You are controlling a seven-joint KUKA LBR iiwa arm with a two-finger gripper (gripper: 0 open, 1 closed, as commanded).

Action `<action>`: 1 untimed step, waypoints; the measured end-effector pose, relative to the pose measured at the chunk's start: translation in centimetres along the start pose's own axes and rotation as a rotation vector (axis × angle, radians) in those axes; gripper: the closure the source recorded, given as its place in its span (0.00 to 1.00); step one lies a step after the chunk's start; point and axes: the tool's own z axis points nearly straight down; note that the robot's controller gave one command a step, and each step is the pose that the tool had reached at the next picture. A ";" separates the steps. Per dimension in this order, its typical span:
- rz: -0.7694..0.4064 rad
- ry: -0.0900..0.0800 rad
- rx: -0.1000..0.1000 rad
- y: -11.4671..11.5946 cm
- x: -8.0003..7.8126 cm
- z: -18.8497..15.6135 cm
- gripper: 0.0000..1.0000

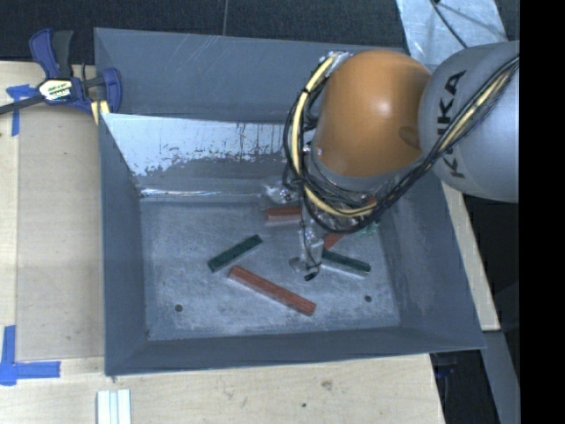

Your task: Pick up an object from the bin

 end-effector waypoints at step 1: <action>-0.284 0.005 -0.002 2.1 -5.3 13.6 0.00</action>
Offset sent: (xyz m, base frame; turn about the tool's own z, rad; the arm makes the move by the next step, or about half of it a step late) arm 0.0444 0.0376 -0.1327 -0.2849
